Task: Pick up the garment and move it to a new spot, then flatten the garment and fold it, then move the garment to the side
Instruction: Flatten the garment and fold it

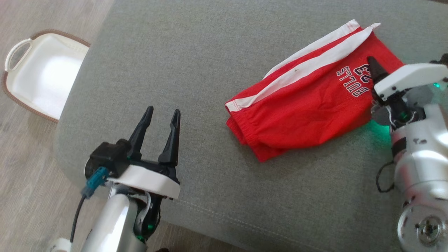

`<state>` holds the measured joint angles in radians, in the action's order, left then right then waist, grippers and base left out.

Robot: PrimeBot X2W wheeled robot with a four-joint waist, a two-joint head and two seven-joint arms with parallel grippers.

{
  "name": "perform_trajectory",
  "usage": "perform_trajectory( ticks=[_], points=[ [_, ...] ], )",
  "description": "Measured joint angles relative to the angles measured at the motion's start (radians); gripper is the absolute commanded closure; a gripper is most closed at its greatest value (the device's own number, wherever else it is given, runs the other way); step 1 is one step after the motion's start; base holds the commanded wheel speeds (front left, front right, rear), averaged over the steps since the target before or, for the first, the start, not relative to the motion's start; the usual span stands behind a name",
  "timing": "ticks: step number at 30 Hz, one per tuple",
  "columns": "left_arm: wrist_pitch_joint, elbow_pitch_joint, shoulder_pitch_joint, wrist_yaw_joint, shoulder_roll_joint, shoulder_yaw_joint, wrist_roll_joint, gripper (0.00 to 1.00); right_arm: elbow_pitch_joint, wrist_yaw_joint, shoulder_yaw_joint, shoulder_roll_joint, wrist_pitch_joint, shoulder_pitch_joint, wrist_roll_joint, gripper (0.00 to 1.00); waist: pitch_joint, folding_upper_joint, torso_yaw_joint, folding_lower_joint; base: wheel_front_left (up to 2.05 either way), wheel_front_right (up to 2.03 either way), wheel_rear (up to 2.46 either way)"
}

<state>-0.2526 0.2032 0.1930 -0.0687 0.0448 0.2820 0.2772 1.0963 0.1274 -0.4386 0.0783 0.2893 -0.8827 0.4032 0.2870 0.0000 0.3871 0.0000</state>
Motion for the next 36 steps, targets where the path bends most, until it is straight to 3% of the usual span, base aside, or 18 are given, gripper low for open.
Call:
perform_trajectory(
  ticks=[3, 4, 5, 17, 28, 36],
  points=[
    [0.000, -0.002, 0.012, 0.002, -0.002, 0.003, 0.000, 0.00, 0.029, 0.000, -0.025, 0.000, -0.008, -0.035, -0.030, 0.04, 0.010, 0.0000, 0.006, 0.0000, 0.00, 0.00, 0.00],
    [0.000, -0.002, 0.014, 0.004, -0.002, 0.003, 0.000, 0.00, 0.036, 0.000, -0.028, 0.000, -0.010, -0.044, -0.035, 0.93, 0.012, 0.0000, 0.007, 0.0000, 0.00, 0.00, 0.00],
    [0.000, -0.001, 0.015, 0.007, -0.002, 0.003, 0.000, 0.00, 0.045, 0.000, -0.031, 0.000, -0.023, -0.053, -0.035, 1.00, 0.014, 0.0000, 0.007, 0.0000, 0.00, 0.00, 0.00],
    [0.000, 0.014, 0.014, 0.007, -0.002, -0.009, -0.007, 0.00, 0.120, 0.000, -0.006, -0.009, -0.200, -0.056, 0.158, 1.00, -0.028, 0.0000, -0.064, 0.0000, 0.00, 0.00, 0.00],
    [0.000, 0.020, -0.040, 0.007, -0.002, -0.027, -0.024, 0.00, 0.003, 0.000, -0.056, -0.008, -0.356, 0.142, 0.243, 1.00, -0.101, 0.0000, -0.159, 0.0000, 0.00, 0.00, 0.00],
    [0.000, 0.027, -0.103, 0.007, -0.002, -0.033, -0.037, 0.00, -0.072, 0.000, -0.139, -0.013, -0.388, 0.300, 0.247, 1.00, -0.179, 0.0000, -0.201, 0.0000, 0.00, 0.00, 0.00]
  ],
)
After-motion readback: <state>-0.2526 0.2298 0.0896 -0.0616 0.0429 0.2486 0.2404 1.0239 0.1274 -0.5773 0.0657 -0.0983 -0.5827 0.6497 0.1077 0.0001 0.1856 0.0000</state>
